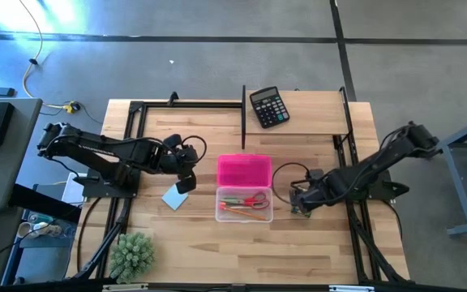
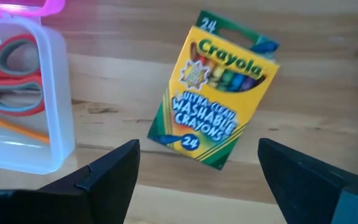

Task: Pack school essentials
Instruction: Put the yellow crayon box into the pink supply box, then put the light blue sticky notes into the pink supply box

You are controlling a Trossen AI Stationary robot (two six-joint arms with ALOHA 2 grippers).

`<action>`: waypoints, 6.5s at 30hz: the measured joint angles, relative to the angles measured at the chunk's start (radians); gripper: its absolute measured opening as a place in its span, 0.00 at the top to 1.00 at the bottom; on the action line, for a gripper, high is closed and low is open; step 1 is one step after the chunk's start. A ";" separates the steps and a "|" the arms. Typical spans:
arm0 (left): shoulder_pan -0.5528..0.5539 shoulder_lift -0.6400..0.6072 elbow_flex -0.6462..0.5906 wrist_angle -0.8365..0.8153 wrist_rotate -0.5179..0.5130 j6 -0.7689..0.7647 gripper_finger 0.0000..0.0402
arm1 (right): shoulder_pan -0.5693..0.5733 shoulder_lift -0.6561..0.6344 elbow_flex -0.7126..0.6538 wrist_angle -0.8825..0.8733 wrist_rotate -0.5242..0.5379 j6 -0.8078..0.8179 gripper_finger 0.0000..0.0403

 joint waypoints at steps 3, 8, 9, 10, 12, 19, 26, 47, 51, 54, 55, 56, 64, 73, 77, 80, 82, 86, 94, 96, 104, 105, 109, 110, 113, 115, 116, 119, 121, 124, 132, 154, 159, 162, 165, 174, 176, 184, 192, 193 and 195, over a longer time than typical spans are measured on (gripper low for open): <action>0.000 0.000 0.000 0.000 0.000 0.000 0.85 | 0.014 0.021 0.000 0.030 0.000 0.034 0.21; 0.000 0.000 0.000 0.002 0.000 0.000 0.85 | 0.032 0.048 0.000 0.046 0.000 0.088 0.21; 0.000 0.000 0.000 0.002 0.000 0.000 0.85 | 0.034 0.051 0.000 0.046 0.001 0.094 0.21; 0.000 0.000 0.000 0.002 0.000 0.000 0.85 | 0.035 0.055 0.000 0.046 0.000 0.103 0.21; 0.000 0.000 0.000 0.002 0.000 0.000 0.85 | 0.039 0.058 0.000 0.046 0.001 0.116 0.21; 0.000 0.000 0.000 0.002 0.000 0.000 0.85 | 0.040 0.061 0.000 0.047 0.020 0.168 0.21; 0.000 0.000 0.001 0.002 0.000 0.000 0.85 | 0.040 0.098 0.000 0.058 0.042 0.208 0.21; 0.000 0.000 0.001 0.008 0.007 0.000 0.85 | 0.122 0.182 -0.002 0.066 0.088 0.366 0.01; 0.000 0.000 0.001 0.009 0.007 0.000 0.85 | 0.124 0.218 -0.002 0.060 0.095 0.380 0.01; 0.000 0.000 0.001 0.011 0.007 0.000 0.85 | 0.121 0.250 -0.002 0.058 0.107 0.380 0.01; 0.000 0.000 0.001 0.012 0.007 0.000 0.85 | 0.121 0.257 -0.002 0.059 0.117 0.380 0.01; 0.000 0.000 0.001 0.016 0.007 0.000 0.85 | 0.121 0.263 -0.002 0.059 0.125 0.380 0.01; 0.000 0.000 0.001 0.087 0.008 0.000 0.85 | 0.108 0.293 -0.002 0.076 0.139 0.378 0.01; 0.000 0.000 0.001 0.206 0.008 0.000 0.85 | 0.097 0.347 -0.002 0.091 0.126 0.358 0.02; 0.000 0.000 0.001 0.262 0.008 0.000 0.85 | 0.088 0.352 -0.002 0.093 0.103 0.330 0.08; 0.000 0.000 0.001 0.301 0.008 0.000 0.85 | 0.088 0.352 -0.002 0.081 0.102 0.310 0.15; 0.000 0.000 0.001 0.324 0.008 0.000 0.85 | 0.088 0.352 -0.002 0.070 0.098 0.303 0.19; 0.000 0.000 0.001 0.366 0.007 0.000 0.85 | 0.088 0.352 -0.002 0.055 0.094 0.280 0.25; 0.000 0.000 0.002 0.408 0.007 0.000 0.85 | 0.089 0.352 -0.002 0.048 0.151 0.220 0.28; 0.000 0.000 0.002 0.409 0.007 0.000 0.85 | 0.089 0.352 -0.002 0.048 0.171 0.204 0.28; 0.000 0.000 0.002 0.401 0.007 0.026 0.85 | 0.089 0.351 0.033 0.047 0.241 0.100 0.28; 0.000 0.000 0.002 0.397 0.007 0.035 0.85 | 0.088 0.351 0.044 0.046 0.261 0.080 0.28; -0.001 0.000 0.002 0.377 0.031 0.038 0.85 | 0.075 0.351 0.099 0.046 0.316 -0.031 0.28; -0.001 0.000 0.002 0.371 0.039 0.043 0.85 | 0.070 0.351 0.113 0.045 0.332 -0.061 0.28; -0.001 0.000 0.002 0.339 0.058 0.045 0.85 | 0.051 0.351 0.159 0.043 0.377 -0.162 0.28; -0.004 0.000 0.002 0.314 0.060 0.040 0.85 | 0.039 0.351 0.190 0.044 0.404 -0.238 0.28; -0.006 0.000 0.002 0.301 0.060 0.033 0.85 | 0.032 0.351 0.206 0.044 0.416 -0.277 0.28; -0.018 0.000 0.002 0.269 0.058 0.024 0.85 | 0.008 0.351 0.250 0.045 0.432 -0.409 0.28; -0.030 0.000 0.002 0.251 0.053 0.018 0.85 | -0.010 0.351 0.276 0.049 0.432 -0.506 0.28; -0.052 0.000 0.002 0.234 0.038 0.010 0.85 | -0.038 0.351 0.308 0.095 0.431 -0.670 0.28; -0.085 0.000 0.002 0.209 -0.002 -0.035 0.85 | -0.116 0.351 0.340 0.307 0.272 -1.169 0.28; -0.091 0.000 0.002 0.077 0.034 -0.184 0.85 | -0.145 0.462 0.340 0.373 0.026 -1.602 0.28; -0.090 0.000 0.002 0.075 0.036 -0.184 0.85 | -0.145 0.487 0.340 0.347 -0.002 -1.607 0.28; -0.090 0.000 0.002 0.075 0.036 -0.184 0.85 | -0.145 0.496 0.340 0.349 0.001 -1.628 0.28; -0.090 0.000 0.001 0.077 0.037 -0.173 0.85 | -0.145 0.501 0.340 0.353 0.001 -1.641 0.27; -0.090 0.000 0.001 0.077 0.057 -0.104 0.85 | -0.146 0.501 0.340 0.368 0.008 -1.646 0.17; -0.090 0.000 0.001 0.083 0.089 -0.104 0.85 | -0.146 0.501 0.340 0.368 0.008 -1.638 0.15; -0.090 0.000 0.001 0.105 0.164 -0.041 0.85 | -0.146 0.501 0.340 0.368 0.010 -1.598 0.14; -0.090 0.000 0.001 0.095 0.164 -0.007 0.85 | -0.144 0.468 0.340 0.359 0.073 -1.525 0.14; -0.090 0.000 0.001 0.094 0.164 -0.007 0.85 | -0.144 0.458 0.340 0.357 0.086 -1.518 0.14; -0.090 0.000 0.001 0.087 0.164 -0.003 0.85 | -0.144 0.437 0.340 0.351 0.117 -1.507 0.14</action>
